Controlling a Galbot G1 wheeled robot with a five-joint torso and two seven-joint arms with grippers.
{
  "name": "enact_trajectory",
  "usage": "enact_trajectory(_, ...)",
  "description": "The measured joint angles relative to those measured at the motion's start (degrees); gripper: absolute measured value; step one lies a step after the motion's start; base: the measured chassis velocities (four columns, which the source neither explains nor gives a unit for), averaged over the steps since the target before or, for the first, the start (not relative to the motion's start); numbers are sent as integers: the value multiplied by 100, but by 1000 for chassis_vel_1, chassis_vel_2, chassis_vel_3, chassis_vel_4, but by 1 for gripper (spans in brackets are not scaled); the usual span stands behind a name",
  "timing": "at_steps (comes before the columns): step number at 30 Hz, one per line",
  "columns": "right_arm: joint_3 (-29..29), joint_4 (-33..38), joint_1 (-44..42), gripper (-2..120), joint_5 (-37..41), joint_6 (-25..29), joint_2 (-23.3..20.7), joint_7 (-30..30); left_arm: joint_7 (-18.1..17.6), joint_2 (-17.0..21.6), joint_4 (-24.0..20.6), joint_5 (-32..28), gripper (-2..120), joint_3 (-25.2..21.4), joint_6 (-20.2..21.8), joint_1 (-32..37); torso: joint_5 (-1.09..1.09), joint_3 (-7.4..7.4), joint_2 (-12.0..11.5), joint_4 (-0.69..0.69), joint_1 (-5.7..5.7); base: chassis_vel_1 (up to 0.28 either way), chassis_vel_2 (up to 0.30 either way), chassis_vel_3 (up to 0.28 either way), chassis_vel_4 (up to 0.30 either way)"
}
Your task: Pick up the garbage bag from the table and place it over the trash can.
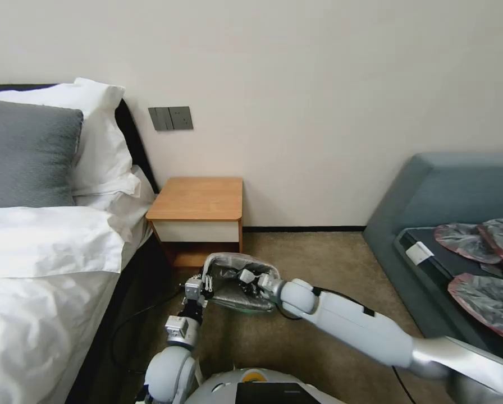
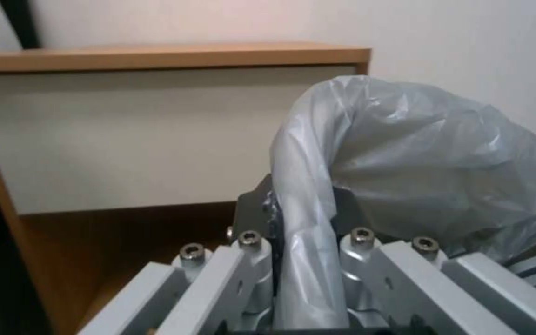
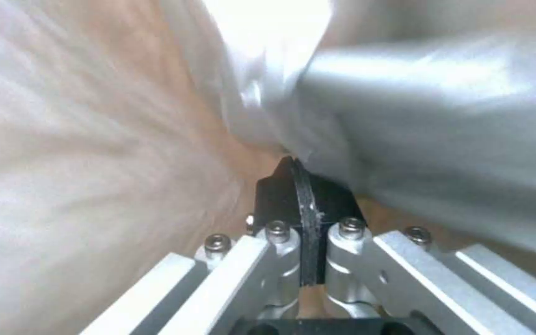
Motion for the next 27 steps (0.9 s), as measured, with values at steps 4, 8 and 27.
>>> enact_trajectory(4,1040,825,-872,0,-204,270,-477,-250,-297,-24,-61,-343,7,-1,358,-17,1,0,0,0,0,0,0,0,0)
enact_trajectory(8,1790,1315,-1547,0,-292,529,-718,-294,-555,-30,-139,-675,7,16,765,-50,-1,0,0,1,0,0,0,0,0)
enact_trajectory(27,5133,2351,-5054,49,-1643,2326,1333,-683,-1113,105,44,-2287,7,13,2332,-323,-2,-1,0,2,-1,0,0,0,0)
